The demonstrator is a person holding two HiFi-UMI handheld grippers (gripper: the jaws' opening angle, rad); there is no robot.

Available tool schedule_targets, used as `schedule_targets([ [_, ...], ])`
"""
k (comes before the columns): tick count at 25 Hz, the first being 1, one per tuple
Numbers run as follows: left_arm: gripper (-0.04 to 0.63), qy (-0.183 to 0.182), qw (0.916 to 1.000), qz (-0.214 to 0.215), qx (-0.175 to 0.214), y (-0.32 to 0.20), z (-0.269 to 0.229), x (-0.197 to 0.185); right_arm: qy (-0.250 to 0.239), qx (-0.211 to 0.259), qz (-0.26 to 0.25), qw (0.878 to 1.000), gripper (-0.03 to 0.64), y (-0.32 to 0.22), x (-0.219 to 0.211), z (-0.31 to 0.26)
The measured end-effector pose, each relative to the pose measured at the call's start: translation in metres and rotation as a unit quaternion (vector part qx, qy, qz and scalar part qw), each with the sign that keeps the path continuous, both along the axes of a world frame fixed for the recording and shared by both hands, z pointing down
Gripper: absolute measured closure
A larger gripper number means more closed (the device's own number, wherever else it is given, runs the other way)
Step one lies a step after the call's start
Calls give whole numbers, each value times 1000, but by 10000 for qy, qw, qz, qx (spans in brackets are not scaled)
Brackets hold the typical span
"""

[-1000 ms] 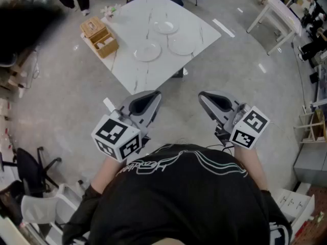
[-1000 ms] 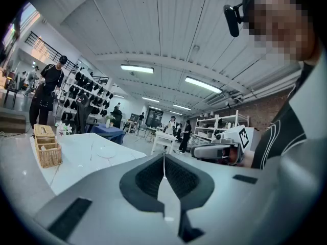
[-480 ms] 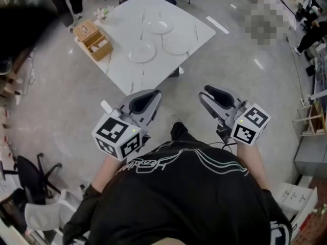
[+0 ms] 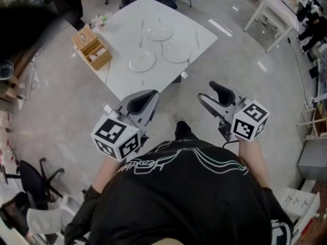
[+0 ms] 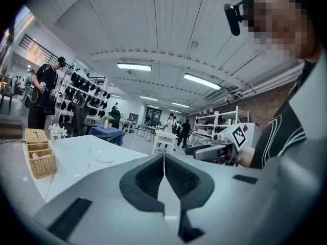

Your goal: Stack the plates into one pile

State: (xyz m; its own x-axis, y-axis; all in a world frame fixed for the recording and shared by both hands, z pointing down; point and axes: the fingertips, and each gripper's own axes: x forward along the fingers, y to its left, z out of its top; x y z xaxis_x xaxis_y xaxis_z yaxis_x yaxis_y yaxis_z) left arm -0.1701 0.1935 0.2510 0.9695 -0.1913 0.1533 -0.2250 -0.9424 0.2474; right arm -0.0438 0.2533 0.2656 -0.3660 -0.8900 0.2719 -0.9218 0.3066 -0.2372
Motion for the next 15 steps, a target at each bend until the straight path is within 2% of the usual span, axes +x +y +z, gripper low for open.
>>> schedule_targets([
  [8,568,-271,9991,-181,-260,-54,15,58,-255,-264,-172,9992,357,-55,59,18],
  [15,568,-767,9930,-581,-687,-112,52,115,-550,-646,-449,9954,357,-114,119,48],
])
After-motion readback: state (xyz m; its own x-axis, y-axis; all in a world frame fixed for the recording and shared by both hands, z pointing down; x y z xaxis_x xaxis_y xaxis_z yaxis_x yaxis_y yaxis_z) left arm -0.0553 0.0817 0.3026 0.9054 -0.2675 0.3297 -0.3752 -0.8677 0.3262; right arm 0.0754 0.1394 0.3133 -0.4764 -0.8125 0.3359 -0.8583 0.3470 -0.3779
